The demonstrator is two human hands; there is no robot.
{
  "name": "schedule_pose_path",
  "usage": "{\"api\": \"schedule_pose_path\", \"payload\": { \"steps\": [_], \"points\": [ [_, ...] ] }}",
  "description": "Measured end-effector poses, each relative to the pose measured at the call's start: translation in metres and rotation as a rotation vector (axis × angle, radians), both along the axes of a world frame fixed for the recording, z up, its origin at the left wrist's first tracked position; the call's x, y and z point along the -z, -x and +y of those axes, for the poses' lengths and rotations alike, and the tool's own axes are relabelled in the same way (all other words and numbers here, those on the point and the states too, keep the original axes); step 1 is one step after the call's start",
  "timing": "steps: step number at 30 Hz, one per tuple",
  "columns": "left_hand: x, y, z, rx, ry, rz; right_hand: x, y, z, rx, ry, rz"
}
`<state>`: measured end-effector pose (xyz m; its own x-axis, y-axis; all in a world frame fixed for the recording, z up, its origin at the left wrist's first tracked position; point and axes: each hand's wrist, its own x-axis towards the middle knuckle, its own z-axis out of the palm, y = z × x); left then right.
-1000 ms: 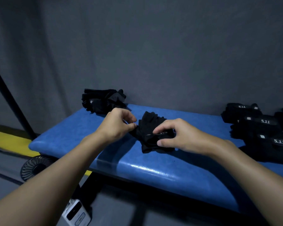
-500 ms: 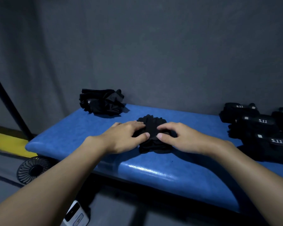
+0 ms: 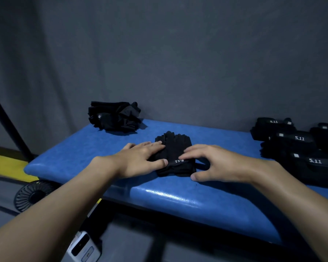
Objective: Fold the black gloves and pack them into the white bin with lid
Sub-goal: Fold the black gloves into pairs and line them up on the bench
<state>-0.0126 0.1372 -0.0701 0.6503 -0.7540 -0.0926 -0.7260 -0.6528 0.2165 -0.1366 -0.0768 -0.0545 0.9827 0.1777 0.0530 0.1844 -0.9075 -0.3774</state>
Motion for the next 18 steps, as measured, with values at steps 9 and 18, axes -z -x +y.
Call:
{"api": "schedule_pose_path", "payload": {
  "steps": [9,18],
  "points": [
    [-0.003,0.007,0.003,0.041,0.165,-0.036,0.005,0.003,-0.001,-0.021,0.119,-0.032],
    [-0.016,0.023,0.015,0.196,0.137,-0.085,0.01,0.001,-0.001,-0.019,0.11,-0.08]
  ]
}}
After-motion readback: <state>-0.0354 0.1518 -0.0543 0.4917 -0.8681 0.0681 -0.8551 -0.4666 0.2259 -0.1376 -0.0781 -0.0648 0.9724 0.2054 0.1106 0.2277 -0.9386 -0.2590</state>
